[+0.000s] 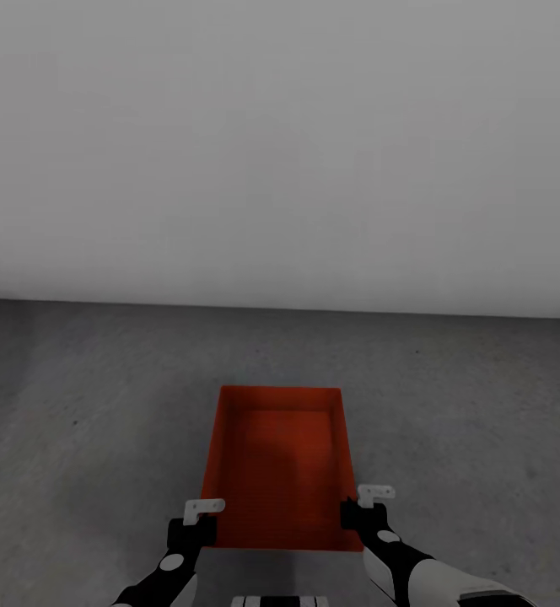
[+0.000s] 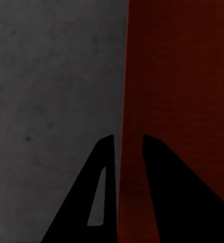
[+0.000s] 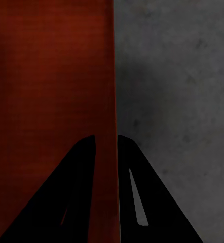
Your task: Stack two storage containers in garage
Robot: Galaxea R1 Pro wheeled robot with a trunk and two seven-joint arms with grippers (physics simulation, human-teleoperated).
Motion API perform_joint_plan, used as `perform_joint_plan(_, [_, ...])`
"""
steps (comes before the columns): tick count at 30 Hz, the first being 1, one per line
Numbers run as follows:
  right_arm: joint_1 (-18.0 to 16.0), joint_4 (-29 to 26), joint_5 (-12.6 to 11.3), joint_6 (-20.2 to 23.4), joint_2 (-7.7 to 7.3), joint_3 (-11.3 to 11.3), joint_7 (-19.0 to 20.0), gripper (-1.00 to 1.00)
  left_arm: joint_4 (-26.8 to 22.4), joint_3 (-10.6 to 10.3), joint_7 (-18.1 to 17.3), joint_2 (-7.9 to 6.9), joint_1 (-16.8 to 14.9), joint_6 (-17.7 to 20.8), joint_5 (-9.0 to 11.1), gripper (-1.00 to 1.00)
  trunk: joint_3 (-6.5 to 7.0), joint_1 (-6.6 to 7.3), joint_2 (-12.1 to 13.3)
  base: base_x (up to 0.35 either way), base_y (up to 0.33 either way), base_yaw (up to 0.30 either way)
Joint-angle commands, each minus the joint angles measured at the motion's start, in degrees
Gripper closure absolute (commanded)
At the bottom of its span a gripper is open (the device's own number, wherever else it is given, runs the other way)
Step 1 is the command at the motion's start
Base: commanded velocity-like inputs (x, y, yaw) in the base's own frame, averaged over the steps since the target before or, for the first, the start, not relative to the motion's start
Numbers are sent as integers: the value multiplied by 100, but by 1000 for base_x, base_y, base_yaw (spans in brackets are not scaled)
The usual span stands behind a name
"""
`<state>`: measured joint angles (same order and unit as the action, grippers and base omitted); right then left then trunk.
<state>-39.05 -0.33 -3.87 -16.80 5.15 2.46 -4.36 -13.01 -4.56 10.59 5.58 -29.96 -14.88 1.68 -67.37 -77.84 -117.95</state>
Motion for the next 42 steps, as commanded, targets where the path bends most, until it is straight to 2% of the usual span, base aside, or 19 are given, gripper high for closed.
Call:
perform_joint_plan(1, [-8, -19, -88, -51, -49, -395, -144, 100, 17, 61, 39, -5, -1, -6, 35, 100, -21, -22, -43, 0, 0, 0])
perform_joint_plan(13, [-9, -19, -88, -51, -49, -395, -144, 100, 17, 61, 39, -6, -1, -6, 37, 100, -237, -285, -524, 0, 0, 0])
perform_joint_plan(32, [-7, -19, -88, -51, -49, -395, -144, 100, 17, 61, 39, -5, -2, -6, 37, 100, -237, -285, -524, 0, 0, 0])
perform_joint_plan(42, [-8, -19, -88, -51, -49, -395, -144, 100, 17, 61, 39, -5, -2, -6, 38, 100, -398, -483, -885, 0, 0, 0])
